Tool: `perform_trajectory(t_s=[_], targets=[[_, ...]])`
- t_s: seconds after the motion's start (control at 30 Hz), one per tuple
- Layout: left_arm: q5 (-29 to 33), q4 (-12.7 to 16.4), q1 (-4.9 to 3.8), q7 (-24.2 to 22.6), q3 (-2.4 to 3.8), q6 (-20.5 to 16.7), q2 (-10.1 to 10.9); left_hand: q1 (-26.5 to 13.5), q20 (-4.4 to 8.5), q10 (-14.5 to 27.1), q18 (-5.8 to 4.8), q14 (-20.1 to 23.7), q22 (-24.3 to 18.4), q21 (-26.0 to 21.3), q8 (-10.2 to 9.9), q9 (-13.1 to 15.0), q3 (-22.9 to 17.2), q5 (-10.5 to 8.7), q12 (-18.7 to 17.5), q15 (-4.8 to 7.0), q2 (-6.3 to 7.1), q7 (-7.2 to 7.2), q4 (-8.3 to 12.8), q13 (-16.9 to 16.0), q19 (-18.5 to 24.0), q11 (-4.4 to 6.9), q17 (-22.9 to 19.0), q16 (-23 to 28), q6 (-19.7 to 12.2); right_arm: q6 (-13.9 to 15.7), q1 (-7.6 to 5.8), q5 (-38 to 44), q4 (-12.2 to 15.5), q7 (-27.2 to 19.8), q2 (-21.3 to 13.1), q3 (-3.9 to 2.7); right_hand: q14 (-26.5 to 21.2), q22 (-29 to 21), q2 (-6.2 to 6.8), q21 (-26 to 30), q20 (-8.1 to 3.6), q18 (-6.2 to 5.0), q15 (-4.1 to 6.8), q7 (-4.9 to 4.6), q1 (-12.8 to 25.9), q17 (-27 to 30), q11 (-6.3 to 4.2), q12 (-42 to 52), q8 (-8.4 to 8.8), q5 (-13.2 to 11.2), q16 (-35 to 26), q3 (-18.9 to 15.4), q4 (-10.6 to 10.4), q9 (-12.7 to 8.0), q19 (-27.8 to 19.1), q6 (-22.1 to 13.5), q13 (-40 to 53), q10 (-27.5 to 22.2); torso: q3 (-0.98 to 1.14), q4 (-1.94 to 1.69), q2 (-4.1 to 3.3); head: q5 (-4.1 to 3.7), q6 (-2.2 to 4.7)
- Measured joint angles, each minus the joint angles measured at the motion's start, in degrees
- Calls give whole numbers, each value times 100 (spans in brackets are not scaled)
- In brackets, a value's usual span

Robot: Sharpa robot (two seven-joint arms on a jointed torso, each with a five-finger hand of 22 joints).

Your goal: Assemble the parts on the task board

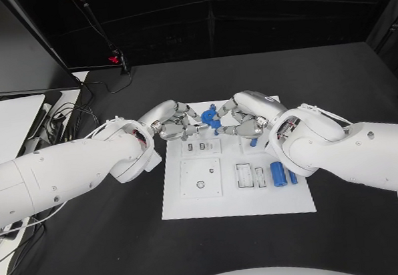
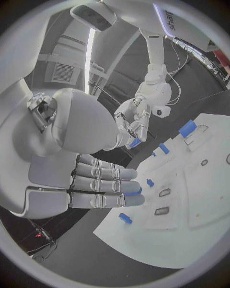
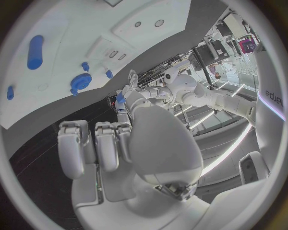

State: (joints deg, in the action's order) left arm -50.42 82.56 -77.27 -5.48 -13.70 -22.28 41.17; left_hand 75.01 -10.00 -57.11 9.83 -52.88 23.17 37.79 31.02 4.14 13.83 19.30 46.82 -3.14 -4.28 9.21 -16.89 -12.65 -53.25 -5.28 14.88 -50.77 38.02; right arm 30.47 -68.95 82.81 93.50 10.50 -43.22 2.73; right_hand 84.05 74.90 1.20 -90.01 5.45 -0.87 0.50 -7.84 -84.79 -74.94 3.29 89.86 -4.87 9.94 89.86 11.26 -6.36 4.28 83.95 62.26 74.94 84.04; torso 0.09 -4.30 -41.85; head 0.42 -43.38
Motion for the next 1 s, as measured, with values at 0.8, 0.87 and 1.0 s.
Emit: perform_trajectory(t_s=[0.8,0.87,1.0], targets=[[-94,-67,2,158,-1,161,-66,-957,20,-115,-1,-114,165,66,-760,20,357,-290,-174,29,-63,-57,-1,-261,23,29,258,232,756,-335,24,490,-166,333,149,5,0,0,15,0,0,0,1,-6,-13,1,0,0,-1,-1,0,-1,-1,0,0,-8,0,0,2,-4,-2,-69,-32],[-95,-85,2,160,-1,173,-84,-931,41,-115,-1,-114,173,66,-827,22,324,-290,-190,29,-83,-45,31,-282,44,29,279,249,767,-334,26,508,-156,336,149,5,0,0,15,0,16,0,0,-5,-13,1,0,0,-1,-1,0,10,10,0,16,-8,0,0,3,-4,-2,-71,-32],[-97,-121,4,188,-1,207,-128,-643,41,-114,-1,-114,187,66,-949,31,243,-286,-229,29,-85,-58,26,-322,44,28,318,306,798,-304,30,533,-136,331,142,5,0,0,15,0,20,0,0,11,-13,2,0,0,0,-2,0,14,15,0,20,3,0,0,4,-4,-2,-71,-32]])
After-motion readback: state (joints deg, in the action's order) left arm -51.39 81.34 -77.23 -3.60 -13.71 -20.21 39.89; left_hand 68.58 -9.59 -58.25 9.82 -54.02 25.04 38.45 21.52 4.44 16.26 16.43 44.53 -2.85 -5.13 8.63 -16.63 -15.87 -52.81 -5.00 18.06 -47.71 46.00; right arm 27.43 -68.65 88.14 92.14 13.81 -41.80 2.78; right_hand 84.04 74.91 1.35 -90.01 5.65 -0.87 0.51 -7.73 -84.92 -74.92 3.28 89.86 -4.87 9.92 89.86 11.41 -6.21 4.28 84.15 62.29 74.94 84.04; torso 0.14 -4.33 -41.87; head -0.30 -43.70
